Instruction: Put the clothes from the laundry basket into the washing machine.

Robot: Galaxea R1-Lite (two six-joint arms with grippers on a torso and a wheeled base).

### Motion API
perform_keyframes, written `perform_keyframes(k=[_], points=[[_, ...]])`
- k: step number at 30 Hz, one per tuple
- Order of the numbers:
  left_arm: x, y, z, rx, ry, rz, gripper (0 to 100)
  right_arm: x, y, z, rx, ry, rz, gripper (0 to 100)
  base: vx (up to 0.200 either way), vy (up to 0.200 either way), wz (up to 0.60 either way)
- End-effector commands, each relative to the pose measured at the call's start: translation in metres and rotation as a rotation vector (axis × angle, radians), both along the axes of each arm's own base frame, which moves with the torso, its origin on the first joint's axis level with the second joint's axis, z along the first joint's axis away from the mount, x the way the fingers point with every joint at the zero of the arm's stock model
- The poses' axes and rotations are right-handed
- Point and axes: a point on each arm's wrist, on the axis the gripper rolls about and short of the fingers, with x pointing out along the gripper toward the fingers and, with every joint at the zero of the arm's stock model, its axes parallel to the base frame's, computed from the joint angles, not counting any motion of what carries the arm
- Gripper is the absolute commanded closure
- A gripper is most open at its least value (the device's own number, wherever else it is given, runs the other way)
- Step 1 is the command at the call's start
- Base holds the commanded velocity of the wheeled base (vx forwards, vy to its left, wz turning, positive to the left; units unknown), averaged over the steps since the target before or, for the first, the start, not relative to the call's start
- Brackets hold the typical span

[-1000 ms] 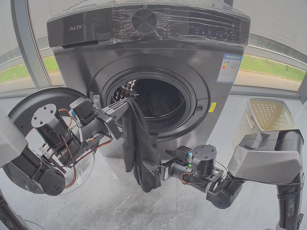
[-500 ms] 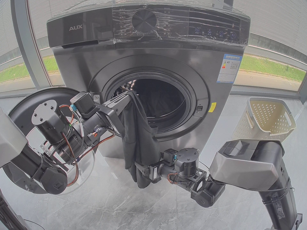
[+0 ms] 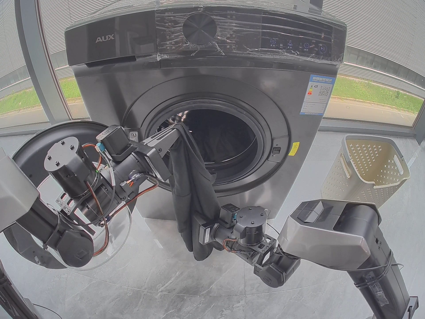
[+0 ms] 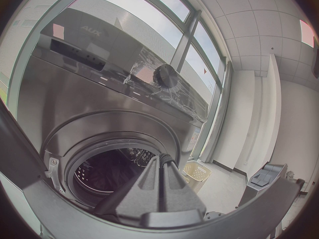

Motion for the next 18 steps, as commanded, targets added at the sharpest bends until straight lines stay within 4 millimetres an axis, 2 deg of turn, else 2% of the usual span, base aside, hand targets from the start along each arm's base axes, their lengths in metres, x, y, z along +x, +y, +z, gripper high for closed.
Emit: perform_keyframes(k=[1,4,7,9,10,14,18], points=[[0.014,0.005,-0.013,0.015,0.033,0.036,100,-0.015,0.0,0.009,0.003,-0.004,0.023,100,0.0,0.0,0.0],[0.026,0.01,-0.024,0.028,0.058,0.068,100,-0.035,-0.003,0.021,-0.005,0.005,0.049,100,0.0,0.0,0.0],[0.041,0.011,-0.044,0.046,0.108,0.128,100,-0.062,-0.012,0.039,-0.018,0.016,0.082,100,0.0,0.0,0.0],[0.044,0.012,-0.048,0.05,0.116,0.139,100,-0.065,-0.014,0.041,-0.022,0.02,0.085,100,0.0,0.0,0.0],[0.054,0.013,-0.06,0.063,0.138,0.178,100,-0.078,-0.021,0.053,-0.027,0.025,0.098,100,0.0,0.0,0.0],[0.062,0.015,-0.078,0.109,0.162,0.204,100,-0.088,-0.031,0.068,-0.019,0.019,0.101,100,0.0,0.0,0.0],[0.06,0.014,-0.084,0.125,0.177,0.199,100,-0.087,-0.035,0.073,-0.009,0.009,0.087,100,0.0,0.0,0.0]])
